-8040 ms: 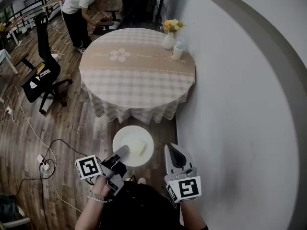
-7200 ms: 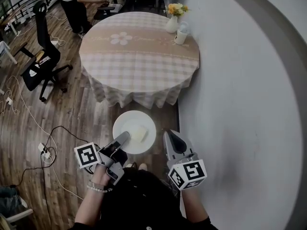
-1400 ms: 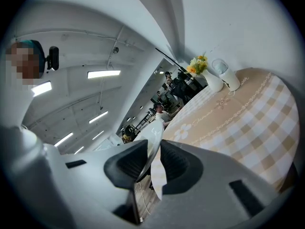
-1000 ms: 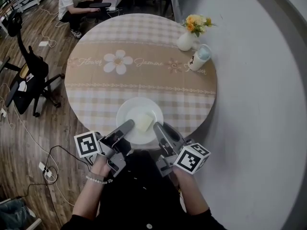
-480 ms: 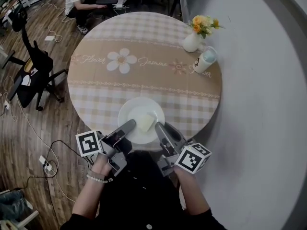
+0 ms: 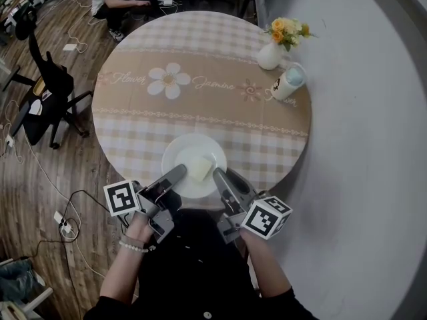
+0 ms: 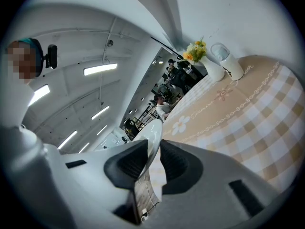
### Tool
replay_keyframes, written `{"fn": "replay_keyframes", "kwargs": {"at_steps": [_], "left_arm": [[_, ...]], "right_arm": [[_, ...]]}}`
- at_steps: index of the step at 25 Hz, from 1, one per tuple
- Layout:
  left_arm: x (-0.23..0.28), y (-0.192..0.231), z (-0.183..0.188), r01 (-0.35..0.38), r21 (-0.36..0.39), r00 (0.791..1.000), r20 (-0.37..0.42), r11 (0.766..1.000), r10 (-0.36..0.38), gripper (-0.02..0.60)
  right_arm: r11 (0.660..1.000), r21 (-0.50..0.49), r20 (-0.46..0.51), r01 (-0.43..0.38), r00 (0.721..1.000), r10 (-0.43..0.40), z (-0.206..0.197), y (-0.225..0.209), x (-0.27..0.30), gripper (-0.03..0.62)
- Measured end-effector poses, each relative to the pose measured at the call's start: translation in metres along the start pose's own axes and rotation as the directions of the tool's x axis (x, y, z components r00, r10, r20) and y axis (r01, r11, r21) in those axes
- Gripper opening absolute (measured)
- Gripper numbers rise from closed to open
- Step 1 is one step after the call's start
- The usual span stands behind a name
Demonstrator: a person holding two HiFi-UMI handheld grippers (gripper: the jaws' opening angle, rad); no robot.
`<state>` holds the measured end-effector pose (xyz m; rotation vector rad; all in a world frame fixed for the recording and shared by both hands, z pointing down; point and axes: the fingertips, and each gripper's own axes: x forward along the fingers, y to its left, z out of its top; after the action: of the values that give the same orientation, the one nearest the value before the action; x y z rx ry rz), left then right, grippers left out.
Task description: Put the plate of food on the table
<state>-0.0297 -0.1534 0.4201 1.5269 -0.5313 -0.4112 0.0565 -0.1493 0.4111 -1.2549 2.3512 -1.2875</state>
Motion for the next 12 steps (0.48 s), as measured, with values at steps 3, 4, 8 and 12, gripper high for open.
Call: {"fn": "replay_keyframes", "kwargs": {"at_steps": [3,4,8,12], "left_arm": [[0.004,0.005,0.002,-0.001,-0.004,1.0,-0.004,1.0,0.001,0.011],[0.006,0.006,0.002,-0.001,-0.006,1.0,-0.005,1.0,0.001,0.011],[0.014,0.013,0.004,-0.007,-0.01,1.0,-0.018,1.0,0.007,0.011],[0.021,0.022,0.005,-0.021,-0.019,0.999,-0.033,1.0,0.021,0.011]], "right_arm": [[1.0,0.002,-0.004,0.005,1.0,-0.005,0.0,-0.005,0.002,0.061],[1.0,0.003,-0.006,0.008,1.0,-0.008,0.001,-0.007,0.003,0.061],[1.0,0.012,-0.021,0.023,1.0,-0.023,0.002,-0.017,0.005,0.061],[0.999,0.016,-0.046,0.03,0.999,-0.029,0.0,-0.029,0.008,0.061]]}}
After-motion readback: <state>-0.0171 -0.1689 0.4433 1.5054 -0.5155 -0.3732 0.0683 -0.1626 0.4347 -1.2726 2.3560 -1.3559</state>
